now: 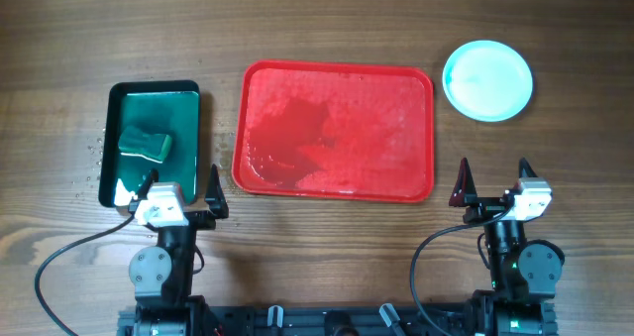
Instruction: Clean dirty plates on tray and stack at the side
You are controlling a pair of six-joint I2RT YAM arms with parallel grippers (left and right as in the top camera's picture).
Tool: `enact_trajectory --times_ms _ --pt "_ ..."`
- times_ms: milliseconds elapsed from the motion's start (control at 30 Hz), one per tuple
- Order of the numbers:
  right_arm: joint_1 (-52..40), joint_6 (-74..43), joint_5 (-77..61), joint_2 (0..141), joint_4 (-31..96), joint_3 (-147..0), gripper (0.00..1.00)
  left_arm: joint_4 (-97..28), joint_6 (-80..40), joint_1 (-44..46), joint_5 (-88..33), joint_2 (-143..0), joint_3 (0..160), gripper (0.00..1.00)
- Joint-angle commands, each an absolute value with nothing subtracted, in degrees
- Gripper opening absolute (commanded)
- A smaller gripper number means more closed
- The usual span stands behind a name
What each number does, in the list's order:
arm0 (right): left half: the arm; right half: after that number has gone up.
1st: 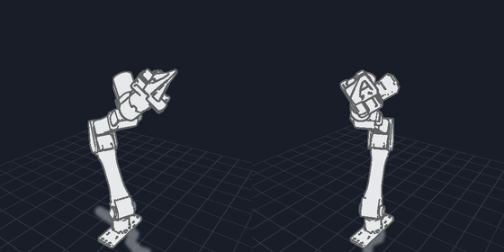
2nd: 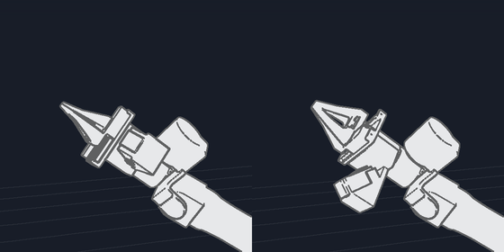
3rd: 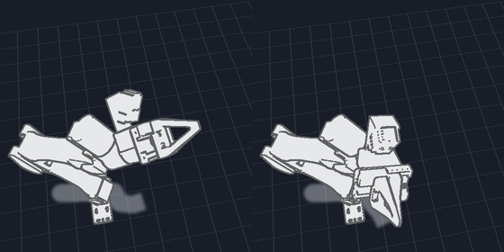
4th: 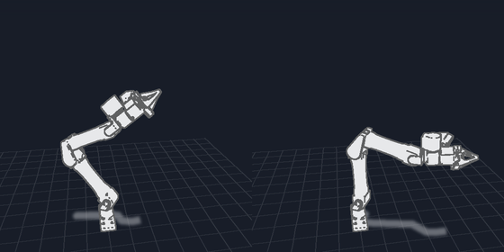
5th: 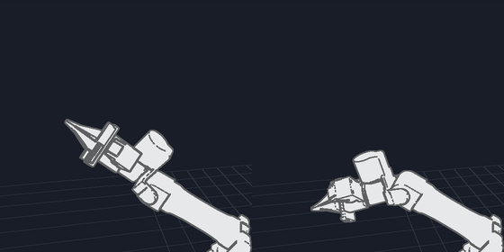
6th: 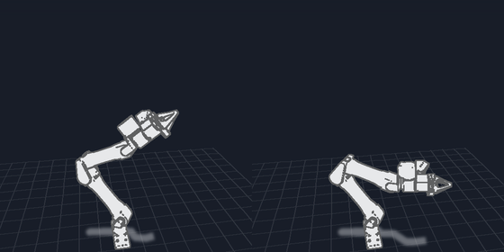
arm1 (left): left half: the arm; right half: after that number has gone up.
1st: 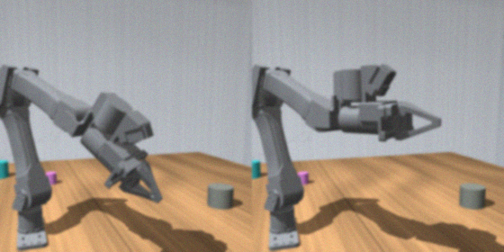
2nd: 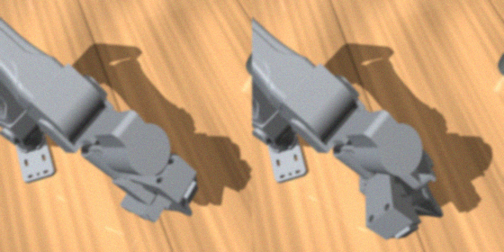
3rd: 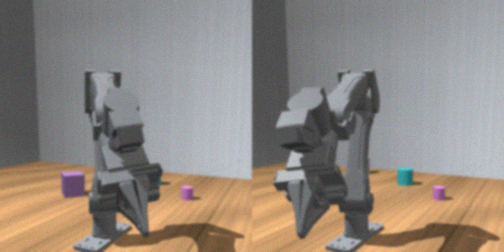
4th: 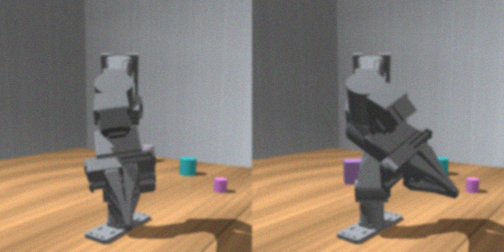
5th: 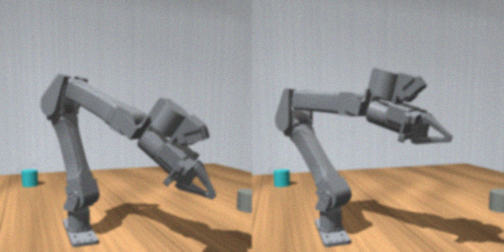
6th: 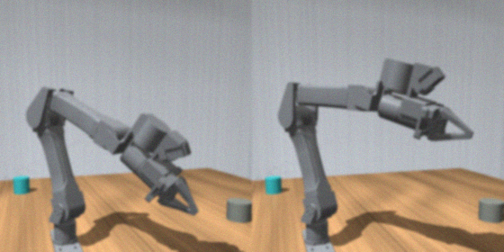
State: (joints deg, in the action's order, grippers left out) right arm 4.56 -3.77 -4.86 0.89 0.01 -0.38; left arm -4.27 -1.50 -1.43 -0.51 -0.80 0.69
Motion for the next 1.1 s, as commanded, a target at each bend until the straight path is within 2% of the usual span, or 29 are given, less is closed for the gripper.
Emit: enact_trajectory --times_ms 0,1067 --pt "4.8 -3.2 -4.4 0.3 -0.1 -0.3 1.00 -4.4 -0.2 -1.3 -1.4 -0.2 0.3 1.00" --pt "4.8 -3.2 -4.4 1.2 -0.1 -0.3 1.00 -4.4 -0.2 -1.3 -1.4 -0.2 0.3 1.00"
